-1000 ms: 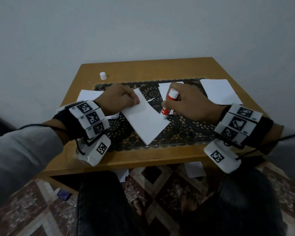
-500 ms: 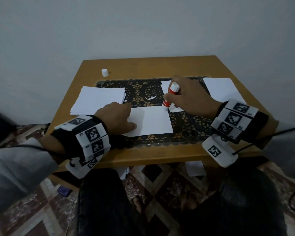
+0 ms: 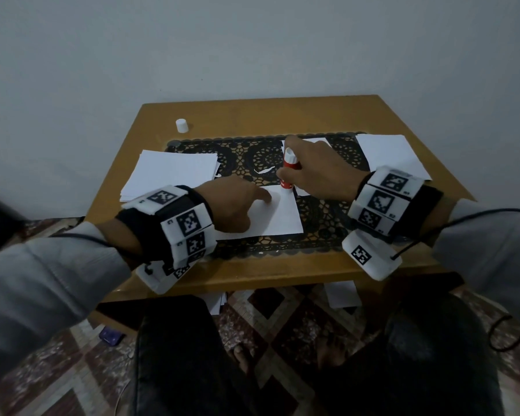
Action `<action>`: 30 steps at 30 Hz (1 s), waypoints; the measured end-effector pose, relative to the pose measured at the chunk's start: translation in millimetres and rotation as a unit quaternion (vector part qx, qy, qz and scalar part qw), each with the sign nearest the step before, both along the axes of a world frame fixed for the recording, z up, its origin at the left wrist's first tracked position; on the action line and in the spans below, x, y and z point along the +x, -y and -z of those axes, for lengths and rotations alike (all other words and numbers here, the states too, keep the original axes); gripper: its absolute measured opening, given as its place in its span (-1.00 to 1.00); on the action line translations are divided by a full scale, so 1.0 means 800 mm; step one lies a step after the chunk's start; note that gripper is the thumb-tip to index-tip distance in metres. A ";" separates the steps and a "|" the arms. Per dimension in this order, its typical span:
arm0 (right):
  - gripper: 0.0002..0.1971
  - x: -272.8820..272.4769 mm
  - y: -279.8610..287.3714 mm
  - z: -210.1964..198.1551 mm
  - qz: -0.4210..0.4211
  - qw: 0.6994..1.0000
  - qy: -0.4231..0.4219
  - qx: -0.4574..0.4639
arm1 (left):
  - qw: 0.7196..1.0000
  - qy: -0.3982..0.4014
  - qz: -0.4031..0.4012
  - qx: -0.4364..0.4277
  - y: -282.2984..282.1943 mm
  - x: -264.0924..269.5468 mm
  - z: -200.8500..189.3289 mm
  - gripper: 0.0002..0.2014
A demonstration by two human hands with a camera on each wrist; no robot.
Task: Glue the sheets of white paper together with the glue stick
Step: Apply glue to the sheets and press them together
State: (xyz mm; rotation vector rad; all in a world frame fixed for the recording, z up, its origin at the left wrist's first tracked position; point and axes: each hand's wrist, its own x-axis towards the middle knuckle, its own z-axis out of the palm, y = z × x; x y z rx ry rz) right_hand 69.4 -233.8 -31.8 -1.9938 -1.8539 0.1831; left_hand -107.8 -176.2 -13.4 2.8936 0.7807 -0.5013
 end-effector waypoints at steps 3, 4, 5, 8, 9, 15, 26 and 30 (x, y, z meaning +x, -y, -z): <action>-0.80 -0.002 0.004 -0.001 -0.014 1.000 0.009 -0.010 | 1.000 0.009 0.006 0.005 -0.001 0.000 -0.002 -0.36; -0.80 -0.004 0.009 0.000 -0.016 1.000 0.010 -0.010 | 1.000 0.012 0.006 0.005 -0.001 -0.001 -0.001 -0.36; -0.80 -0.006 0.014 0.000 -0.019 1.000 0.009 -0.010 | 1.000 0.015 0.007 0.005 -0.001 -0.001 0.000 -0.37; -0.79 -0.015 0.036 -0.003 -0.027 0.999 0.010 -0.022 | 1.000 0.022 0.008 0.008 -0.002 -0.003 0.007 -0.38; -0.78 -0.019 0.044 -0.004 -0.034 0.999 0.009 -0.029 | 1.000 0.024 0.006 0.009 -0.002 -0.003 0.008 -0.39; -0.76 -0.039 0.080 -0.015 -0.084 0.993 -0.010 -0.085 | 0.999 0.039 0.005 0.017 -0.001 -0.007 0.017 -0.39; -0.71 0.062 -0.013 -0.059 0.079 0.973 -0.209 0.053 | 0.998 0.001 0.031 -0.050 -0.020 -0.006 0.014 -0.39; -0.66 0.090 -0.080 -0.044 0.111 0.977 -0.176 0.040 | 0.998 -0.003 0.035 -0.057 -0.026 -0.001 0.015 -0.39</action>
